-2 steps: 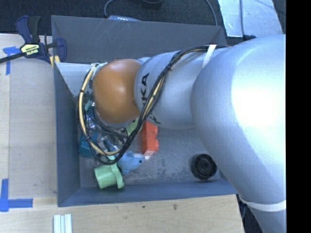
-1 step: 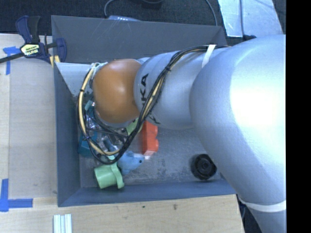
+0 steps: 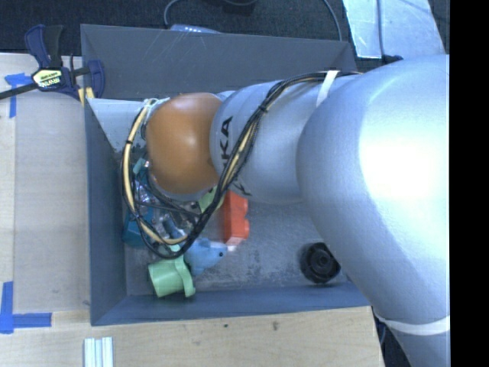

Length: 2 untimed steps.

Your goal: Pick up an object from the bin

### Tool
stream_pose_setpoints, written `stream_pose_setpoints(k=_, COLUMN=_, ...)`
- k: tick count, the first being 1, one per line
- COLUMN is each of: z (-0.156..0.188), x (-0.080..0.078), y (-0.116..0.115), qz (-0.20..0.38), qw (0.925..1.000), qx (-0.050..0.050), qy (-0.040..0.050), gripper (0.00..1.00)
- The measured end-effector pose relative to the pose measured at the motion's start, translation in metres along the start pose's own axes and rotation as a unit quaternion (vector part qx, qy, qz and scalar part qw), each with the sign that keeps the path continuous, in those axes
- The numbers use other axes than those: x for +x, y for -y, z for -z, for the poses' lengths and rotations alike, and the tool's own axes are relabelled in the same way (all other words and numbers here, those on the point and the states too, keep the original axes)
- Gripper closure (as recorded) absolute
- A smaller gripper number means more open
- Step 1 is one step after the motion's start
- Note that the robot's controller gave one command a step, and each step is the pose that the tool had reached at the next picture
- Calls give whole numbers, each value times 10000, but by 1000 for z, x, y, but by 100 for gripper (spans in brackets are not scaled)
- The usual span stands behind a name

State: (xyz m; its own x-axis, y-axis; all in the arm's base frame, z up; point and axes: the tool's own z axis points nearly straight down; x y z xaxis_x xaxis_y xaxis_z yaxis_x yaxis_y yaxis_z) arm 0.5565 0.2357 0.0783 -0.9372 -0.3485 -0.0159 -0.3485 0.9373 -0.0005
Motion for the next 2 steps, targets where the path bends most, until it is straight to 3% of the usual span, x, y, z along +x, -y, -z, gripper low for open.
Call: stream_pose_setpoints(k=2, z=0, x=0, y=0, qz=-1, qw=10000, qx=-1, qy=-3, gripper=100)
